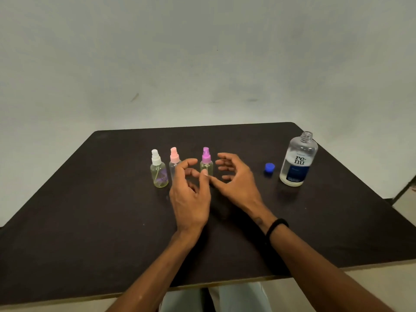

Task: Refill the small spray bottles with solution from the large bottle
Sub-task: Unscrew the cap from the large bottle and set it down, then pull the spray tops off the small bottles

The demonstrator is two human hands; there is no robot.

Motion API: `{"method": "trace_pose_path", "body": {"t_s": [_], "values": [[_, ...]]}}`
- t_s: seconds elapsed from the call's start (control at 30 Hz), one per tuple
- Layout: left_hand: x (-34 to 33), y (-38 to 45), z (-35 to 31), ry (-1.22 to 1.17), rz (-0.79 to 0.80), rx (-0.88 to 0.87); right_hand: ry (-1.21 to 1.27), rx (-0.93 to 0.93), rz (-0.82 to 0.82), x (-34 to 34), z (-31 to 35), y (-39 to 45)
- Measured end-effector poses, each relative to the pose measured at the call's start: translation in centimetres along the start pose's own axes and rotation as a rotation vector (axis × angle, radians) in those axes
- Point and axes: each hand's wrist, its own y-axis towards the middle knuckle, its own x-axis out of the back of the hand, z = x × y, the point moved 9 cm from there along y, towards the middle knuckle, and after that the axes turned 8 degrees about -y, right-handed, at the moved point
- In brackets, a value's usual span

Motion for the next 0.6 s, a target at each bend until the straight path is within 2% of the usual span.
{"method": "trace_pose_path", "body": {"t_s": [0.2,0.33,0.47,0.53,0.6], "values": [[-0.2,0.5,1.6,0.03,0.028,-0.015,0.144,-0.052,0.024,-2.1,-0.9,2.2],[-1.4,1.5,3.2,0.002,0.09,0.052,0.387,-0.115,0.043,-1.1,-1.9,2.2],[-5.0,3.0,5.4,-0.335,0.332,0.39,0.691,-0.227,0.308,-1.3,-3.1,1.9],[-6.9,3.4,5.6,-0.484,0.519,0.549,0.772,-0.26,0.433,-1.4,-3.3,1.6],[-8.2,3.6,5.5,-0.551,0.686,0.638,0.803,-0.28,0.504,-1.2,-3.5,1.4]]}}
